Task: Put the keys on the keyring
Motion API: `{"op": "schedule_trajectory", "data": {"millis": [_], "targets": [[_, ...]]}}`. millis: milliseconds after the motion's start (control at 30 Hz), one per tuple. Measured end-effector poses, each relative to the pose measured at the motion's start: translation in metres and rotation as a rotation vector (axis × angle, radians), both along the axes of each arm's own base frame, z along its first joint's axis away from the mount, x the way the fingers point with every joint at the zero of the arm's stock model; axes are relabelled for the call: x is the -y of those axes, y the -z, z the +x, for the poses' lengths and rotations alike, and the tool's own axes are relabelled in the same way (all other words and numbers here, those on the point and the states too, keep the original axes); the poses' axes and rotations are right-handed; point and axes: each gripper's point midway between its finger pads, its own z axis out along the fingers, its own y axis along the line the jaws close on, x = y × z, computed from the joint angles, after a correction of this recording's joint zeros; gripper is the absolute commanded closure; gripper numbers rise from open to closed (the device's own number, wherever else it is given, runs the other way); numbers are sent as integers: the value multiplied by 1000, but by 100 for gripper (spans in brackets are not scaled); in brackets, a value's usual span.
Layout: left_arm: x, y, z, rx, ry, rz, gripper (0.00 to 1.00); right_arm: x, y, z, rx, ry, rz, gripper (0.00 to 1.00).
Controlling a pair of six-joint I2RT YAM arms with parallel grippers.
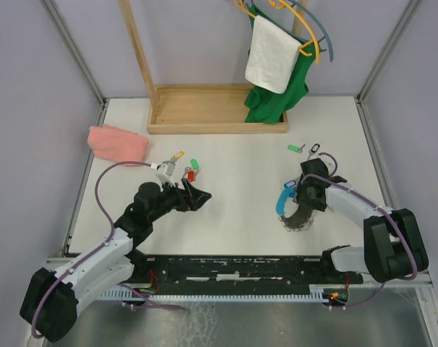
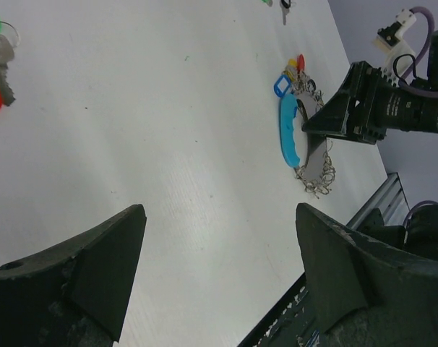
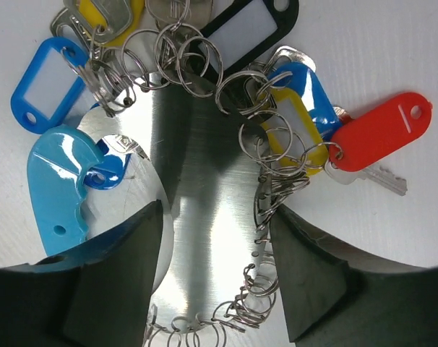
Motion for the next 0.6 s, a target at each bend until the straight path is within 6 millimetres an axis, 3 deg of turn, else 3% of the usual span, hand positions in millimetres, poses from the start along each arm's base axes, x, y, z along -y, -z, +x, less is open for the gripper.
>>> {"op": "schedule_trajectory", "data": {"millis": [133,267,400,600], "targets": [[20,13,-7,-26,55,22,9,-7,0,2,10,-27,10,39],[37,30,-16,-63,110,52,9,-31,0,5,27,-117,16,47],[47,52,-23,-117,136,99,9,-71,-2,14,64,-225,49,54],[51,63,-23,-142,124,127,9,-130,-6,18,120,-353,153,58]]}}
